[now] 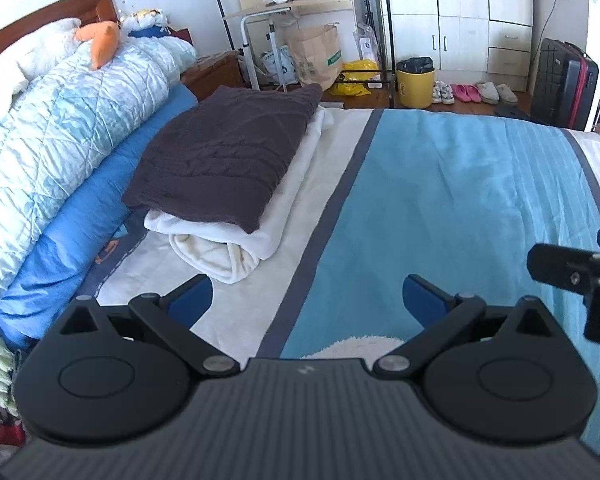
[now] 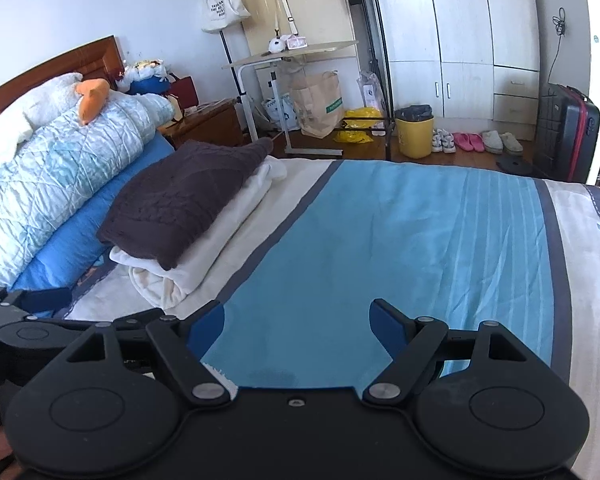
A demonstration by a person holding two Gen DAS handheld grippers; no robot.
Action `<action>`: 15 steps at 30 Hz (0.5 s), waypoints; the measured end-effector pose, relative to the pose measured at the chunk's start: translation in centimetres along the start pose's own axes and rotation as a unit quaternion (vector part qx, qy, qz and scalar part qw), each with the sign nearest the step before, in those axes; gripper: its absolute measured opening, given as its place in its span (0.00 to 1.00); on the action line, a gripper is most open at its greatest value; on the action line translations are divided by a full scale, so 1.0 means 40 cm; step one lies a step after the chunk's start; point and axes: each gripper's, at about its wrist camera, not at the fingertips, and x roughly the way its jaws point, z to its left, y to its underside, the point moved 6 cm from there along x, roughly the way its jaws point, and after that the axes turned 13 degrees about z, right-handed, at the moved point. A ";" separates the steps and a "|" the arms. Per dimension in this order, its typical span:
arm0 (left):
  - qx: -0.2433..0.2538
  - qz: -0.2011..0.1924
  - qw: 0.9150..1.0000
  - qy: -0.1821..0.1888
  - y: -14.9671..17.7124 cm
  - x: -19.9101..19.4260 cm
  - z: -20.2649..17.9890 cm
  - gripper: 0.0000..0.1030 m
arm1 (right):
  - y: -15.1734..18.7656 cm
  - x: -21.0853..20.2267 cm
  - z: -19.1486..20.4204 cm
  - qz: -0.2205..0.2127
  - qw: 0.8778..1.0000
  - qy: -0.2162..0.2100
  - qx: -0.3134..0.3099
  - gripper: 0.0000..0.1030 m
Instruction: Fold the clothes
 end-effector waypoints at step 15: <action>0.015 -0.005 1.000 -0.003 -0.006 -0.011 -0.014 1.00 | 0.017 0.015 -0.009 0.014 1.000 0.011 -0.002 0.81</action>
